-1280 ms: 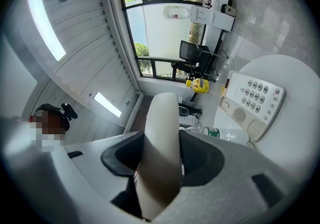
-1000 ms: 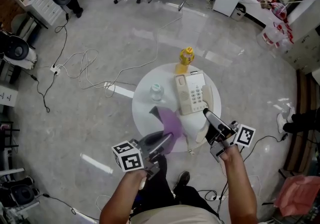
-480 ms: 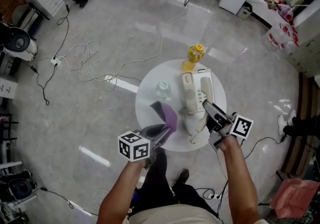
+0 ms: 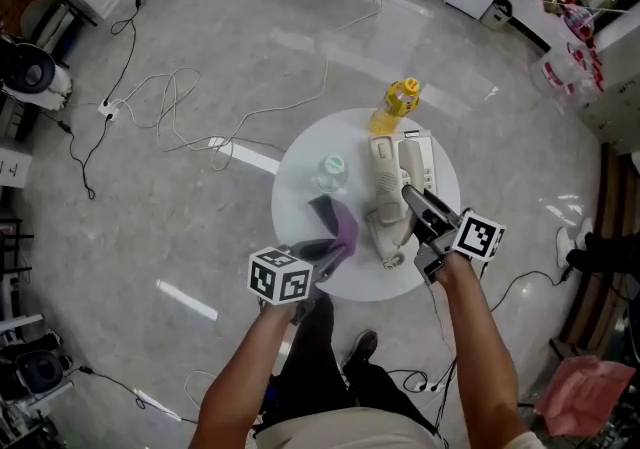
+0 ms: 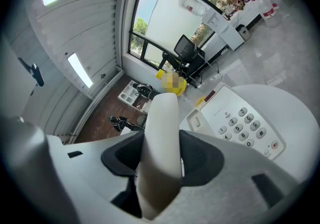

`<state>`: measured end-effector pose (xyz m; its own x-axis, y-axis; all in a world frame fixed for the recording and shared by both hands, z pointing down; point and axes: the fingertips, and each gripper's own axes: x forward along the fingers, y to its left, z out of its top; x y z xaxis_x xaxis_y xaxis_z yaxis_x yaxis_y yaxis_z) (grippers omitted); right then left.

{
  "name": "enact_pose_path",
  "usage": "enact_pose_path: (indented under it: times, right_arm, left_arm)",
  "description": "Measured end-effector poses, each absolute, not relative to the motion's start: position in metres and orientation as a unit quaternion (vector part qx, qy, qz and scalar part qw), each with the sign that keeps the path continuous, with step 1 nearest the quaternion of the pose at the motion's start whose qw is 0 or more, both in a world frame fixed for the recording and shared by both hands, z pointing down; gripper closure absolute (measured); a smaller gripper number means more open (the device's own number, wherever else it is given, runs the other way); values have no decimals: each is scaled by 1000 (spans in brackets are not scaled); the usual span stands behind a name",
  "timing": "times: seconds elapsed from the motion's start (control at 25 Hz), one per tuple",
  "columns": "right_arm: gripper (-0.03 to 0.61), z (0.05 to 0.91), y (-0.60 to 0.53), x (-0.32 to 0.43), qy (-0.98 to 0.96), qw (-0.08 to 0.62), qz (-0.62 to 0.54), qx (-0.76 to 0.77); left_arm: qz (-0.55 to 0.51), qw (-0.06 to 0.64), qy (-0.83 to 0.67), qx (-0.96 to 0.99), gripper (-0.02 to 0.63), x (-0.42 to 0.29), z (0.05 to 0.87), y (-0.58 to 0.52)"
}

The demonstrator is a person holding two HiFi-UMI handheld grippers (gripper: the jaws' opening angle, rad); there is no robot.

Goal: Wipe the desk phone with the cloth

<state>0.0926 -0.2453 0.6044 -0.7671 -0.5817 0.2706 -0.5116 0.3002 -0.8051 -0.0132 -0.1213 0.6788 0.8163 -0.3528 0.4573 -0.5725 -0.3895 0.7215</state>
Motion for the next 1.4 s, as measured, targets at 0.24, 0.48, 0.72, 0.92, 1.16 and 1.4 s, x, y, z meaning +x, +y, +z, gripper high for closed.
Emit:
enact_pose_path:
  times: [0.24, 0.48, 0.72, 0.92, 1.16, 1.4]
  right_arm:
    - [377, 640, -258, 85, 793, -1, -492, -359]
    - [377, 676, -266, 86, 786, -71, -468, -397]
    - [377, 697, -272, 83, 789, -135, -428, -419]
    - [377, 705, -275, 83, 790, -175, -399, -432]
    - [376, 714, -278, 81, 787, -210, -370, -446]
    - [374, 720, -279, 78, 785, -244, -341, -457]
  left_arm:
    - [129, 490, -277, 816, 571, -14, 705, -129]
    - [135, 501, -277, 809, 571, -20, 722, -139]
    - [147, 497, -290, 805, 569, -28, 732, -147]
    - [159, 485, -298, 806, 564, -32, 735, -148]
    - [174, 465, -313, 810, 498, -38, 735, -150]
    - [183, 439, -330, 815, 448, -47, 731, -152]
